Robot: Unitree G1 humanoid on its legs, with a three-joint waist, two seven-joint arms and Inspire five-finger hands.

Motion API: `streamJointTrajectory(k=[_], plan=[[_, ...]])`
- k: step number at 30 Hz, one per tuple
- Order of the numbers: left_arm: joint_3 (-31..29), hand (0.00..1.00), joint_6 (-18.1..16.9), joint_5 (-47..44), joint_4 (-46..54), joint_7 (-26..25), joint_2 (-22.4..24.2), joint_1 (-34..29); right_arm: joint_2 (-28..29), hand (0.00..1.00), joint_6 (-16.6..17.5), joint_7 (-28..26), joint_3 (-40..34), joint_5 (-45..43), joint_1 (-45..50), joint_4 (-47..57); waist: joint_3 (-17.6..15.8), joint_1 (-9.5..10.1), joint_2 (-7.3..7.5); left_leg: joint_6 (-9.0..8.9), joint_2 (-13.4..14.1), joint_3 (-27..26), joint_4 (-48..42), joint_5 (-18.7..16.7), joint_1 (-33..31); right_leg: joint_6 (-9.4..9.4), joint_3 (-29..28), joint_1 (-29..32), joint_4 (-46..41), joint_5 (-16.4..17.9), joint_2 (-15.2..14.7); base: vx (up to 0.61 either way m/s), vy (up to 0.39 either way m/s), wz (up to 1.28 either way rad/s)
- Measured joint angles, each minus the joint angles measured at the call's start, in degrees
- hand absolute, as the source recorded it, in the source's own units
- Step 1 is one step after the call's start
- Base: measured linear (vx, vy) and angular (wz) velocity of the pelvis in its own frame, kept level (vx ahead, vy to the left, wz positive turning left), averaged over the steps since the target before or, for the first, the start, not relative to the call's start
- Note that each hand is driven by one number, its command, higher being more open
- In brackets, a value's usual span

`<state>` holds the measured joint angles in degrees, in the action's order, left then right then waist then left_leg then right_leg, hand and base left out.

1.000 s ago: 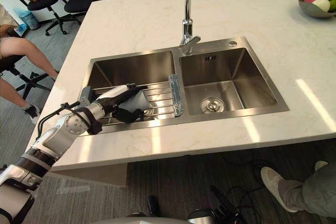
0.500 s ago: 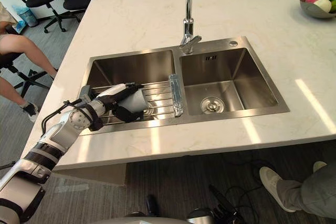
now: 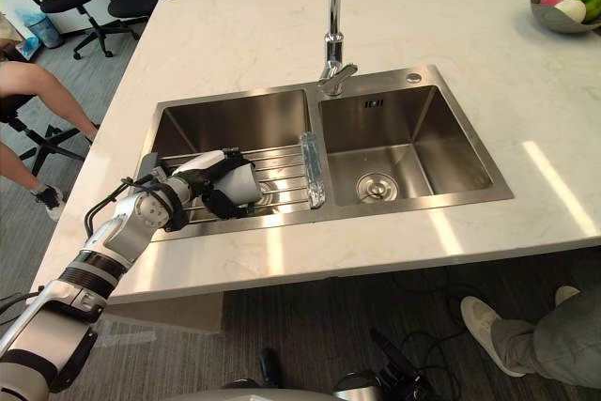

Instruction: Walk over to the sink, pick up the cup, carry it to the dishwasher, place the cup inside the dishwasher, then close the dishwasher door

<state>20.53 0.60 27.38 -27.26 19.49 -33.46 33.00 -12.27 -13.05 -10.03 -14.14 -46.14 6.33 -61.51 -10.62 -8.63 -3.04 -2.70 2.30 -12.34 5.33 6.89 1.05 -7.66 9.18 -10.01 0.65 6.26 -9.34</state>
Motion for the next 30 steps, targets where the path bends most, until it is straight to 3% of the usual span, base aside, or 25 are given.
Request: streamJointTrajectory(k=[7, 11, 13, 17, 20, 24, 26, 29, 30], plan=[[0.35, 0.00, -4.04, 0.87, -1.33, -3.67, -0.76, -0.38, -0.23, 1.00, 0.21, -0.01, 1.08, 0.03, -0.05, 0.15, 0.01, 0.18, 0.01, 0.01, 0.10, -0.77, -0.01, -0.23, 0.09, 0.00, -0.78, 0.47, -0.23, 0.00, -0.03, -0.01, -0.004, -0.05], [2.83, 0.00, -9.01, -5.18, -2.83, -12.00, -2.94, -2.29, -0.25, 1.00, 0.32, -0.10, 1.12, 0.09, -0.03, 0.15, 0.00, 0.26, 0.01, 0.04, -0.05, -0.45, -0.02, -0.22, -0.03, -0.02, -0.45, 0.47, -0.27, 0.01, -0.14, -0.01, -0.004, 0.03], [4.28, 0.00, -11.11, -9.39, -0.27, -19.54, -4.63, -5.57, -0.23, 1.00, 0.57, -0.49, 1.14, 0.14, 0.01, 0.17, 0.00, 0.24, -0.09, 0.09, -0.38, 0.50, -0.04, -0.18, -0.47, -0.17, 0.51, 0.38, -0.27, 0.15, -0.31, -0.01, -0.008, 0.18], [0.32, 0.00, -12.72, -16.23, 6.95, -28.09, -5.20, -13.34, 0.44, 1.00, 0.80, -1.18, 1.04, 0.22, 0.43, 0.53, -0.71, 0.90, 0.86, 0.24, -0.55, 1.87, -0.31, 0.04, -0.94, -0.21, 3.05, -0.17, -0.29, 0.19, -0.25, 0.02, -0.030, 0.21], [-8.67, 0.00, -16.29, -21.05, 15.41, -33.04, -4.89, -21.79, 0.99, 1.00, 1.19, -1.58, -0.30, 0.62, 2.27, 1.13, -0.83, 3.06, 1.05, 0.16, -0.73, 3.80, -0.37, 0.21, -0.92, -0.21, 6.38, -1.25, -0.31, 0.20, -0.18, 0.04, -0.056, 0.29], [-29.60, 0.00, -22.45, -28.26, 26.34, -43.18, 1.58, -29.54, 2.08, 1.00, 1.00, -2.77, -4.51, 3.78, 3.54, 0.84, -0.88, 7.75, 0.93, -0.23, -0.39, 6.64, -0.49, 0.52, -0.87, 0.87, 9.93, -2.53, -1.35, 1.28, 0.41, 0.00, -0.079, 0.36], [-39.11, 0.00, -25.19, -35.90, 31.34, -45.56, 5.82, -32.45, 2.69, 1.00, 0.96, -3.69, -8.40, 5.90, 3.32, -0.36, -0.99, 9.75, 0.62, -0.47, -0.62, 8.03, -0.53, 0.67, -0.92, 0.91, 11.23, -2.66, -3.04, 2.95, 0.25, -0.05, -0.078, 0.40], [-48.66, 0.00, -29.25, -47.22, 39.17, -46.42, 11.75, -38.77, 2.90, 1.00, 0.75, -4.25, -13.56, 9.55, 3.62, -2.30, -1.19, 12.77, -0.37, -0.66, -1.26, 10.96, -1.06, 1.11, -1.07, 0.85, 13.99, -3.60, -4.90, 4.67, 0.09, -0.06, -0.063, 0.42], [-49.29, 0.00, -29.52, -47.91, 39.62, -46.42, 12.25, -39.38, 2.91, 1.00, 0.73, -4.26, -14.03, 9.87, 3.64, -2.45, -1.22, 13.04, -0.54, -0.67, -1.31, 11.29, -1.06, 1.23, -1.07, 0.87, 14.35, -3.80, -4.95, 4.73, 0.12, -0.08, -0.071, 0.62]])
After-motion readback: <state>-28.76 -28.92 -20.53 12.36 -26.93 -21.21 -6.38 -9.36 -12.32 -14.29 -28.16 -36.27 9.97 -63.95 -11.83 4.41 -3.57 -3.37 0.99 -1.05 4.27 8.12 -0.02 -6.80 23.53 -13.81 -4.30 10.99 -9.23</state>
